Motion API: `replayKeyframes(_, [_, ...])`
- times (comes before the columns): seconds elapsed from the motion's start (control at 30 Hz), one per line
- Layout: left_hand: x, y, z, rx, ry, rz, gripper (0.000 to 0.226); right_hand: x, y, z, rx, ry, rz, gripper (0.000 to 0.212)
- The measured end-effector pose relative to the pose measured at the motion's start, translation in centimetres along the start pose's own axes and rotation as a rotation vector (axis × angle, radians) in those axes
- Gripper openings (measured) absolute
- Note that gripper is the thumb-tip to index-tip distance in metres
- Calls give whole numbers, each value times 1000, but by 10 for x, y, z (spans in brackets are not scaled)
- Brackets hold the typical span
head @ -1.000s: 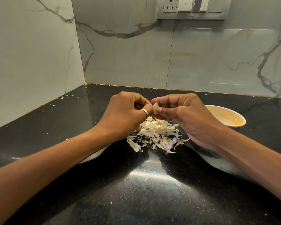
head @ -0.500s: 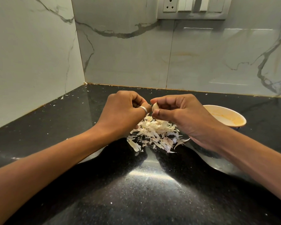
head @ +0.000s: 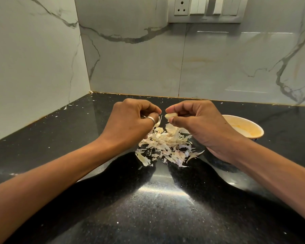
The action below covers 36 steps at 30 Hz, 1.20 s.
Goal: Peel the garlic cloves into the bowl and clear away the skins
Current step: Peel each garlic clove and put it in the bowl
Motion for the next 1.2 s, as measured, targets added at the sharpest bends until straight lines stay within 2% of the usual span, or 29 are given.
replayKeyframes(0.27, [-2,-4,4,-6,-46,-48,9,3,-2,2,20,6,-8,25])
replayKeyframes(0.5, [-1,-3,3,9,-39,-32,9,3,-2,5,153,13,-13,23])
replayKeyframes(0.73, [-2,-4,5,23,-41,-58,20,1,-6,2,236,14,-71,24])
replayKeyframes(1.2, [-1,-10,-1,-51,22,-101,17,-1,-5,-1,209,26,-57,19])
Point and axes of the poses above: each hand's wrist, its own x-axis towards the middle knuckle, its own y-axis out of the back of the hand, z = x × y, the point moved 5 cm from there along x, towards the middle knuckle, and after that the axes turned 4 degrees about -z, right-handed, at the moved point
